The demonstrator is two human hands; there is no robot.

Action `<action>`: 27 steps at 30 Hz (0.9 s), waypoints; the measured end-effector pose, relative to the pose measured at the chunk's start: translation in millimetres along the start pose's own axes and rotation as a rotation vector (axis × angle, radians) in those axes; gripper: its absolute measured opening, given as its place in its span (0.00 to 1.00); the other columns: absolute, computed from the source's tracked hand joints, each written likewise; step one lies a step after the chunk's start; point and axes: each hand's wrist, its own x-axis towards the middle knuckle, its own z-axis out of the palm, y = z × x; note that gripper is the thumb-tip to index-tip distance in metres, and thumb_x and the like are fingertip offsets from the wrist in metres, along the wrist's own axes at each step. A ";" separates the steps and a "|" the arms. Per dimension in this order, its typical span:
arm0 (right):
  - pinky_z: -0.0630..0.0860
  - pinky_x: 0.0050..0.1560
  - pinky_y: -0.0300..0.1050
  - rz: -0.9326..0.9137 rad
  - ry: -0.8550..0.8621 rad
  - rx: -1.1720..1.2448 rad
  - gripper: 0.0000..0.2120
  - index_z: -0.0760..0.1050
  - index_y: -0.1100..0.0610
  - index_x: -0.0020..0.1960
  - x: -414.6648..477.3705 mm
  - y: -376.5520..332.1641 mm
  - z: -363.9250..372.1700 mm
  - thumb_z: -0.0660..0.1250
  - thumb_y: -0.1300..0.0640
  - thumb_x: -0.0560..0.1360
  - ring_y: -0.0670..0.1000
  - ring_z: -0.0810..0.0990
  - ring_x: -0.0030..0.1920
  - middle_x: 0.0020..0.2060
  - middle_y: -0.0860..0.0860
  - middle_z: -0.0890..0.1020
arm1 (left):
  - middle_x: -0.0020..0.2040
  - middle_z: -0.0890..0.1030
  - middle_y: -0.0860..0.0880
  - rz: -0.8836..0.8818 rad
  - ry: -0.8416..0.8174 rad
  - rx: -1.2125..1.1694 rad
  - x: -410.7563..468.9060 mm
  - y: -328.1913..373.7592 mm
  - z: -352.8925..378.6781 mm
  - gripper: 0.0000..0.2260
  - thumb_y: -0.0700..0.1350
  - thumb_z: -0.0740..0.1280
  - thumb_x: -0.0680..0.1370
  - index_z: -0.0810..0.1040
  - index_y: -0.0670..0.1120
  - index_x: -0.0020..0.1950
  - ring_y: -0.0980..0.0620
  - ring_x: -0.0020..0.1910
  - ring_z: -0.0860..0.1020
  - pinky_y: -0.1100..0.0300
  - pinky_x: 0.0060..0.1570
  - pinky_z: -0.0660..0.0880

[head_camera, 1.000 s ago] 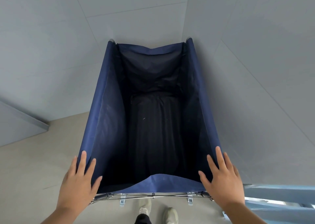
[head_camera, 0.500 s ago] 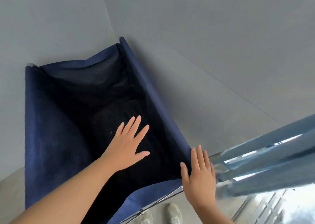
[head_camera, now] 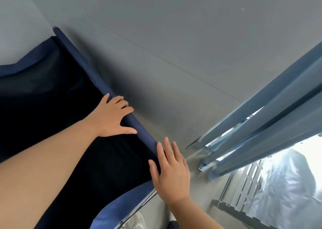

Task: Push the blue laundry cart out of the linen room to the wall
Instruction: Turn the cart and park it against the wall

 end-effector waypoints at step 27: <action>0.81 0.54 0.54 -0.161 0.011 0.068 0.25 0.72 0.54 0.71 74.9 59.5 0.1 0.60 0.42 0.79 0.59 0.75 0.70 0.72 0.54 0.75 | 0.72 0.70 0.51 -0.118 0.015 -0.036 56.1 -3.5 -13.8 0.51 0.81 0.36 0.64 0.68 0.52 0.72 0.48 0.76 0.61 0.34 0.73 0.56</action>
